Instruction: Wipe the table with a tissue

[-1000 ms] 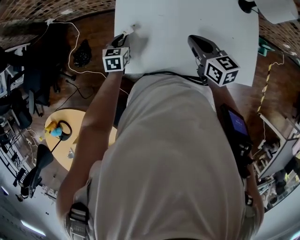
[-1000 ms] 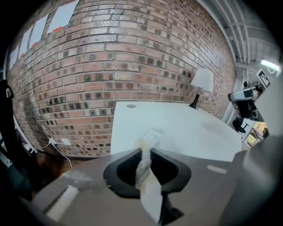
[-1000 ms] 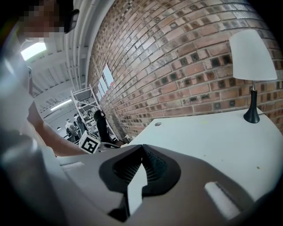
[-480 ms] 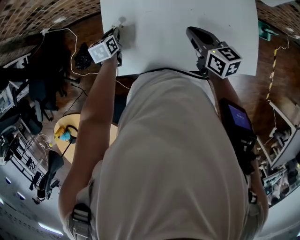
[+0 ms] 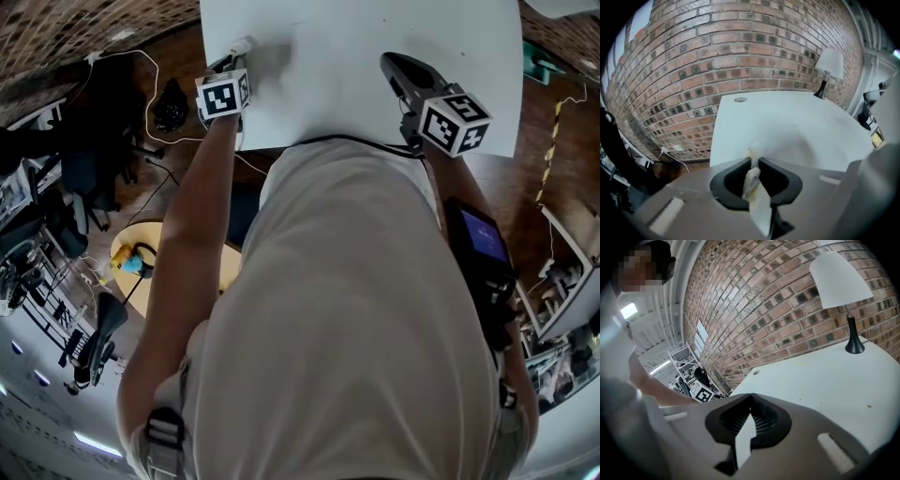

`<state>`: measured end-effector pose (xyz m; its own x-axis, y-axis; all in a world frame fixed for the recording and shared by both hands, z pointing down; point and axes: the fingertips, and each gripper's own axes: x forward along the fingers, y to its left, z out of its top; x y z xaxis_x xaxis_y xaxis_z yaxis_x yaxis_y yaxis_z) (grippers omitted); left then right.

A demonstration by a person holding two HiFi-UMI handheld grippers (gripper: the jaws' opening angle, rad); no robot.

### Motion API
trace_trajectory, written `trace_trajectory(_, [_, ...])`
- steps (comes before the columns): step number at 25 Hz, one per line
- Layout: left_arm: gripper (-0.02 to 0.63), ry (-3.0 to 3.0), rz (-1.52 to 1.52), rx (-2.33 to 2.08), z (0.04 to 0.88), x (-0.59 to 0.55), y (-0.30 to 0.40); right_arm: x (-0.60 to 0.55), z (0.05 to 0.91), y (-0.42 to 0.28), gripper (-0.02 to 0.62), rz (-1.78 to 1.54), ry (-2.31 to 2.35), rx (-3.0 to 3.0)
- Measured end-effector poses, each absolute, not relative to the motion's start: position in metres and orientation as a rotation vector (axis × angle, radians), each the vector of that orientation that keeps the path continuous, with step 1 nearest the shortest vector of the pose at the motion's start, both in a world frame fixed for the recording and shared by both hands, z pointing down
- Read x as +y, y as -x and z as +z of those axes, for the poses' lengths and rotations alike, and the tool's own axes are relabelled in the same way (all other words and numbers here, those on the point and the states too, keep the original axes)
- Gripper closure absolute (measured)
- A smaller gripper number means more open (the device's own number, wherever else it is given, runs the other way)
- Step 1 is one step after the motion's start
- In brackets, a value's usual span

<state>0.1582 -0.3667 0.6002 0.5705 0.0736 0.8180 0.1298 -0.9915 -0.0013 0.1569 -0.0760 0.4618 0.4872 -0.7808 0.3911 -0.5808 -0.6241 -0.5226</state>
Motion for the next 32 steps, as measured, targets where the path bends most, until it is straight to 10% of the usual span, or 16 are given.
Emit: trace_trajectory(32, [0.546,2.593,-1.674,-0.986,0.6,-0.229,-0.082,-0.122,0.46,-0.128,0.588,-0.866,2.448,1.124])
